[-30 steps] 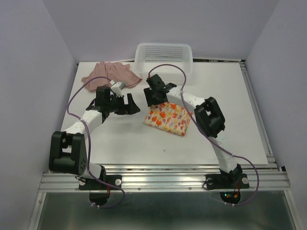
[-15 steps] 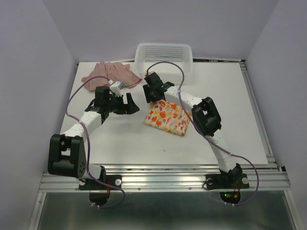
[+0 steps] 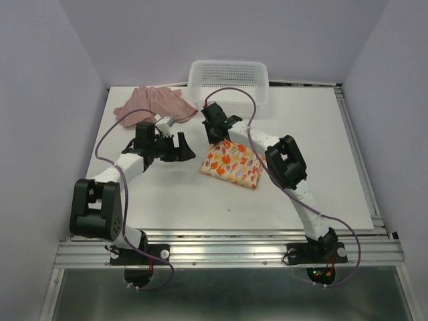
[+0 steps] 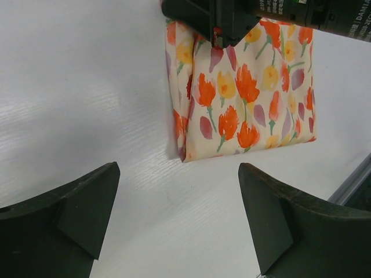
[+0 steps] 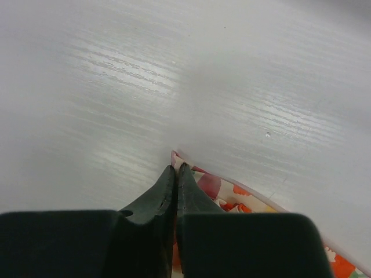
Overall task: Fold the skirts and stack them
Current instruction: Neatly place the folded skirt to the corner
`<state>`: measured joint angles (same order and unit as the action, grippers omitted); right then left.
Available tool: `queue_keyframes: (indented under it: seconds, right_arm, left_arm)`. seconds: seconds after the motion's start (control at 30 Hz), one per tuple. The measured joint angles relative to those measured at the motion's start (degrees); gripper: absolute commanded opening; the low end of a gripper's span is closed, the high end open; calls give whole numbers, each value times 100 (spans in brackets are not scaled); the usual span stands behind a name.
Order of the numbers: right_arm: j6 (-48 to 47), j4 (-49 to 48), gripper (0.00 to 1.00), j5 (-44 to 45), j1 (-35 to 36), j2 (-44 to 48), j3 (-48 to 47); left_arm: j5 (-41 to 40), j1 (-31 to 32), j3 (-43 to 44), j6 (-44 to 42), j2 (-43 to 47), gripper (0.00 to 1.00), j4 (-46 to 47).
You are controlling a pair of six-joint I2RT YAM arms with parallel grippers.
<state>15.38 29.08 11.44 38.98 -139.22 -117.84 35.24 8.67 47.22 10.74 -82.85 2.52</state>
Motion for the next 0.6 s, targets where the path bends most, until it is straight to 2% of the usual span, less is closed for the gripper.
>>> queue_keyframes:
  seconds: [0.03,0.27,0.43,0.6]
  right_arm:
    - [9,0,1,-81,0,0,0]
    - [195,-61,1,-772,-66,284,319]
    - [348,-87,1,-1158,-116,568,516]
    - [575,-129,1,-1379,-223,610,518]
  left_arm:
    - [57,0,0,0,-66,99,15]
    - [848,17,7,-83,-901,99,354]
    - [1091,76,382,-37,-1825,99,535]
    - [1252,111,485,254,-2079,99,1008]
